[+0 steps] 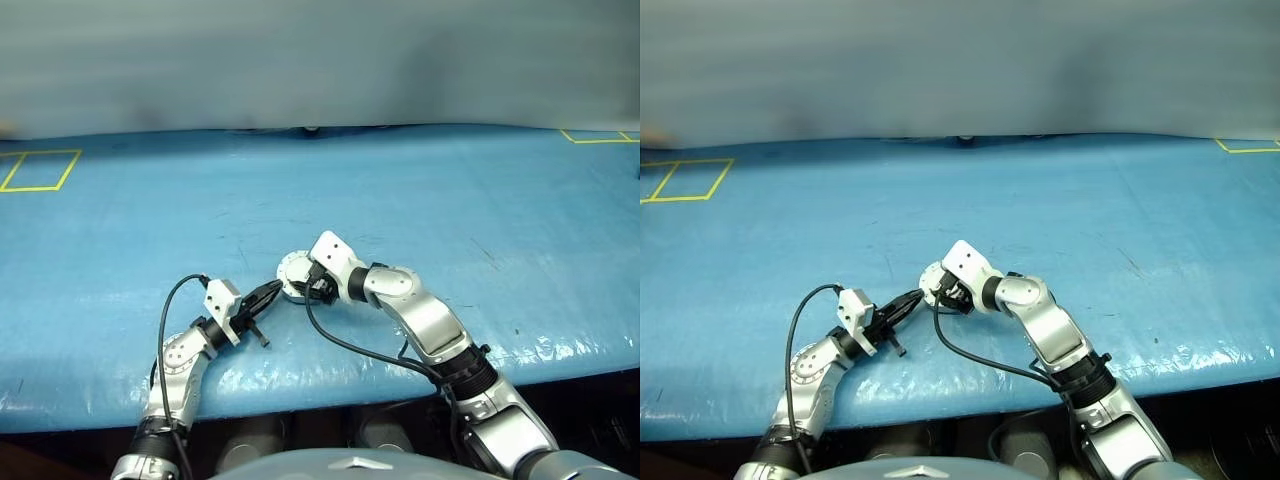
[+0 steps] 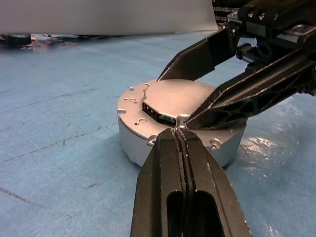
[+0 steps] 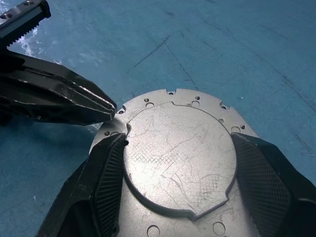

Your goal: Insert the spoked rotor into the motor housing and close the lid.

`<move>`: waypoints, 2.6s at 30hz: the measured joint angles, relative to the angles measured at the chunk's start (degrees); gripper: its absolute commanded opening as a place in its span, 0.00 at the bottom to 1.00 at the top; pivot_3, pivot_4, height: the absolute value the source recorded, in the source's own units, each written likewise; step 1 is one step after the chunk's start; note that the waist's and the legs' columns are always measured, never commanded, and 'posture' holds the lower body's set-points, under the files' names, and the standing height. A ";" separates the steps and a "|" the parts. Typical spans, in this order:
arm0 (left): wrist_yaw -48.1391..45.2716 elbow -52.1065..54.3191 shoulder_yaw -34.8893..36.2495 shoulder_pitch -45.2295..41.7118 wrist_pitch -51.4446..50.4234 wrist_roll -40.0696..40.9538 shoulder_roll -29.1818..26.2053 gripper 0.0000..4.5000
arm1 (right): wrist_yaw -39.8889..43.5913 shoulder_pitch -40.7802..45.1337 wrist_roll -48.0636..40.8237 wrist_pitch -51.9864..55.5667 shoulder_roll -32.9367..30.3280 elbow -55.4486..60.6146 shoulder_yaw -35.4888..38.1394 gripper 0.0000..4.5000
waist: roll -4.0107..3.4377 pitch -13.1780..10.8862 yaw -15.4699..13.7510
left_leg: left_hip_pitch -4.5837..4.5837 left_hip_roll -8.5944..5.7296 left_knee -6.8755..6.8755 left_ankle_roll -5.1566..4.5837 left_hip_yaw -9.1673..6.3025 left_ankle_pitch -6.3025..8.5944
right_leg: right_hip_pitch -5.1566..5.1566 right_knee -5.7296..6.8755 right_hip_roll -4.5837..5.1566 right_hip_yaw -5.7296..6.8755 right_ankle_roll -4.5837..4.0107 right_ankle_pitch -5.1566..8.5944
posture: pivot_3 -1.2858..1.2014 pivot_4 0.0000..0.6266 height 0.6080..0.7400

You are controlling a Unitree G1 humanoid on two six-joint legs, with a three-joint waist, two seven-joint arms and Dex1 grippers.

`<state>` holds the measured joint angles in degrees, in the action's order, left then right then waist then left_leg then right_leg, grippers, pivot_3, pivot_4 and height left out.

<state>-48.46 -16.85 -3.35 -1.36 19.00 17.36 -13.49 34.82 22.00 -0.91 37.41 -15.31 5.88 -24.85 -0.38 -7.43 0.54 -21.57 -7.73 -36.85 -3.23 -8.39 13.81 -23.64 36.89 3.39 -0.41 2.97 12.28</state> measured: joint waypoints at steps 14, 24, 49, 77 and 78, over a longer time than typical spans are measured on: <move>2.66 0.55 -2.32 -1.78 -2.14 -5.99 -2.63 0.00 | -0.97 -1.03 -0.20 -0.07 0.33 0.18 1.01 0.67 | -0.11 0.13 -0.29 | 0.04 0.01 0.07 0.01 0.00 0.00 | 0.05 -0.03 0.01 0.01 -0.23 0.14 | 0.52 0.24 1.00; 3.48 1.08 -2.95 -1.04 -0.94 -6.17 -2.60 0.00 | -2.32 -3.41 -0.95 -1.98 0.33 1.71 3.81 0.99 | -0.04 0.07 -0.86 | -0.01 -0.01 0.21 0.01 0.00 0.00 | -0.03 -0.10 0.04 0.01 -0.20 0.13 | 0.52 0.24 1.00; 4.70 2.11 -3.95 0.45 -1.17 -6.17 -2.39 0.00 | -5.38 -15.25 -31.35 21.27 9.80 10.74 27.59 0.90 | -0.06 -0.37 -2.64 | -0.18 -0.08 0.88 -0.26 0.01 0.34 | -0.18 -0.99 0.10 0.04 -0.31 -0.12 | 0.52 0.24 1.00; 4.64 2.17 -4.00 1.11 -0.80 -6.65 -2.55 0.00 | -8.99 -14.99 -42.91 25.22 12.47 4.72 34.50 0.53 | -0.12 -0.40 -2.46 | -0.18 -0.07 0.87 -0.28 0.06 0.35 | -0.20 -0.96 0.10 0.02 -0.32 -0.13 | 0.52 0.24 1.00; 4.65 2.05 -3.98 1.03 -0.73 -6.65 -2.55 0.00 | -9.09 -14.99 -43.14 25.21 12.59 4.51 34.67 0.53 | -0.12 -0.40 -2.45 | -0.18 -0.07 0.86 -0.28 0.06 0.35 | -0.20 -0.96 0.10 0.02 -0.32 -0.13 | 0.52 0.24 1.00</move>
<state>-43.82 -14.80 -7.33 -0.33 18.26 10.71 -16.04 25.73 7.01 -44.04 62.62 -2.71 10.39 9.83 -0.50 -7.83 -1.91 -21.75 -7.80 -35.99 -3.51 -8.33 14.16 -23.84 35.93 3.49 -0.38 2.65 12.15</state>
